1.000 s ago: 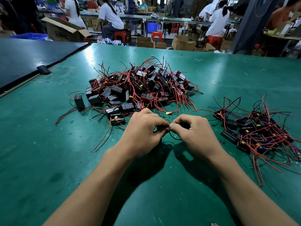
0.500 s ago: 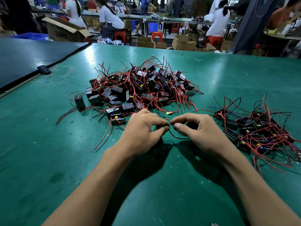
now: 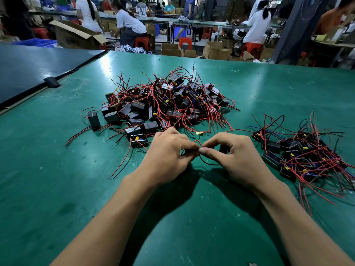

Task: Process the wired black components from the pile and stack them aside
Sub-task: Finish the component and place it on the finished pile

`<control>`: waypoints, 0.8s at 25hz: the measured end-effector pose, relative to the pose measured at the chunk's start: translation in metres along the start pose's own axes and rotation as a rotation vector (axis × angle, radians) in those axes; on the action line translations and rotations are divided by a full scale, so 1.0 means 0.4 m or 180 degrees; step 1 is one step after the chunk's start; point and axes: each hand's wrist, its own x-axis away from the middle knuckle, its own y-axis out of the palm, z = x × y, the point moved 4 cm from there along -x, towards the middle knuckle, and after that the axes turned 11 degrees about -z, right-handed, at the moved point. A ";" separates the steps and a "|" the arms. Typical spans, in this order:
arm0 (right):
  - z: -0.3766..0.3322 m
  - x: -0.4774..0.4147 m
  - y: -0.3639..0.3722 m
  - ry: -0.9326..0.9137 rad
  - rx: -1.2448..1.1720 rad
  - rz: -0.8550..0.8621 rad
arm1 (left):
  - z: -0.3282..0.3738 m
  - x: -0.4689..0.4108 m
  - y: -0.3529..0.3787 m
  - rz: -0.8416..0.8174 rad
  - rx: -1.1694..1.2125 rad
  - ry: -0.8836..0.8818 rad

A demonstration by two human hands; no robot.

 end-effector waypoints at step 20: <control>-0.003 -0.003 0.001 -0.0311 -0.0177 0.0281 | -0.012 -0.002 -0.007 0.0142 0.0829 -0.0466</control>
